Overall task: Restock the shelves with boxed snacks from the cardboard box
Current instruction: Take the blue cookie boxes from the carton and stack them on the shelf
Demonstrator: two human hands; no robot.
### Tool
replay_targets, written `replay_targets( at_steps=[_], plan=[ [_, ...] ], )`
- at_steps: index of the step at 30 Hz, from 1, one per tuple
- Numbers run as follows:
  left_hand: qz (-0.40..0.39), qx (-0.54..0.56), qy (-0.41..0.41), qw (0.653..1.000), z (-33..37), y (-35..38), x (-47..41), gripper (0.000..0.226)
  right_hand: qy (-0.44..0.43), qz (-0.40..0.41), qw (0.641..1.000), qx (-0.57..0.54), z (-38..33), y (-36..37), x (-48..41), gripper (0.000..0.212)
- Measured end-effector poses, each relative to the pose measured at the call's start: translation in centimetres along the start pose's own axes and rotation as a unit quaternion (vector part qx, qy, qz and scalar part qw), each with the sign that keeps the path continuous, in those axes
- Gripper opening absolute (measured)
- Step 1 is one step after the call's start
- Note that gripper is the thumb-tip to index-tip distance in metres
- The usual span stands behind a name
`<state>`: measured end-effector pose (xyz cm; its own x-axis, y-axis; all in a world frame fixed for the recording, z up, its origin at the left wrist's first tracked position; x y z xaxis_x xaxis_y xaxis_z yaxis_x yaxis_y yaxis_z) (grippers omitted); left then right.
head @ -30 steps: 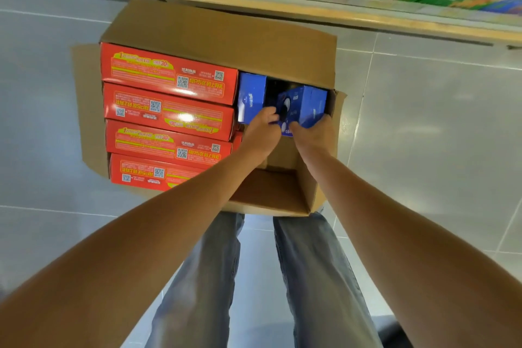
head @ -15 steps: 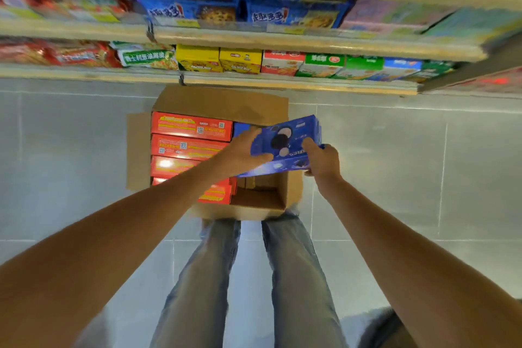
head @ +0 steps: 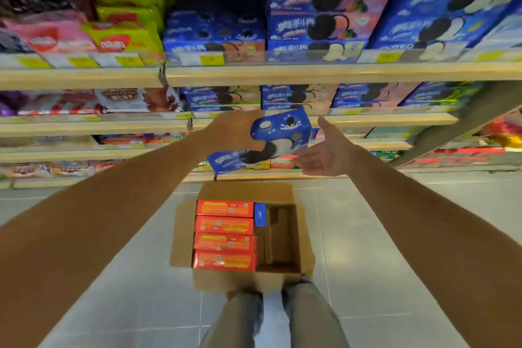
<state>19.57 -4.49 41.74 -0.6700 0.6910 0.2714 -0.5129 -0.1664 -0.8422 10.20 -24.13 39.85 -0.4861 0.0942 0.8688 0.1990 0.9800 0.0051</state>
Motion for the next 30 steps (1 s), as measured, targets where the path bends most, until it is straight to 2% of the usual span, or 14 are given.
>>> replay_targets(
  at_steps=[2,5,7,10,14,16,18,19,21,22,25,26,28,30],
  plan=[
    [-0.044,0.095,-0.034,0.994,0.4,-4.0,0.3,0.064,-0.067,0.064,0.992,0.089,-2.4,0.8,3.3,0.076],
    [-0.075,0.124,-0.040,0.989,2.2,-10.1,1.4,0.070,-0.233,0.137,0.953,0.136,-6.3,1.9,8.2,0.061],
    [-0.072,0.127,-0.037,0.989,4.4,-13.9,2.2,0.062,-0.309,0.145,0.930,0.138,-8.7,2.5,11.7,0.079],
    [-0.076,0.151,-0.021,0.985,7.0,-17.9,3.2,0.028,-0.370,0.155,0.902,0.161,-11.7,3.1,16.0,0.080],
    [-0.045,0.151,0.016,0.987,10.4,-22.9,4.7,0.039,-0.460,0.198,0.848,0.174,-15.3,2.9,21.7,0.057],
    [-0.034,0.178,0.013,0.983,12.4,-25.7,5.4,0.030,-0.495,0.202,0.829,0.162,-17.0,2.4,24.6,0.056],
    [-0.028,0.175,0.017,0.984,13.6,-28.3,5.8,0.030,-0.517,0.242,0.809,0.142,-19.1,1.7,26.8,0.064],
    [-0.010,0.149,0.028,0.988,14.2,-29.8,6.1,0.038,-0.523,0.258,0.802,0.127,-20.5,1.4,28.3,0.064],
    [0.059,0.111,0.050,0.991,14.7,-32.2,6.8,0.062,-0.534,0.279,0.791,0.101,-22.9,0.4,30.3,0.038],
    [0.100,0.103,0.055,0.988,15.0,-33.2,7.1,0.065,-0.537,0.282,0.791,0.083,-24.0,-0.1,31.0,0.034],
    [0.238,0.133,0.087,0.958,15.9,-35.8,7.3,0.036,-0.547,0.283,0.786,0.055,-26.6,-1.7,33.1,0.045],
    [0.282,0.137,0.092,0.945,16.3,-36.7,7.3,0.033,-0.554,0.283,0.782,0.042,-27.6,-2.2,33.7,0.047],
    [0.332,0.167,0.090,0.924,17.1,-38.1,7.5,0.046,-0.561,0.291,0.774,0.027,-29.5,-2.7,34.8,0.051],
    [0.364,0.205,0.099,0.903,17.8,-39.6,7.3,0.059,-0.577,0.286,0.765,0.010,-31.3,-3.0,36.1,0.046]
  ],
)
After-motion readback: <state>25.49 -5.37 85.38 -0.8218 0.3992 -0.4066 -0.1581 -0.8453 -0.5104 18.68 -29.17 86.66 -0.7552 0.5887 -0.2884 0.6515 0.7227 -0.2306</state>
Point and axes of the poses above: each hand's wrist, its own x-axis away from the middle knuckle, its own y-axis out of the palm, z = x × y, the point moved 1 cm from there along -x, towards the middle knuckle, and after that the axes turned 7 degrees about x, right-handed, at the moved point
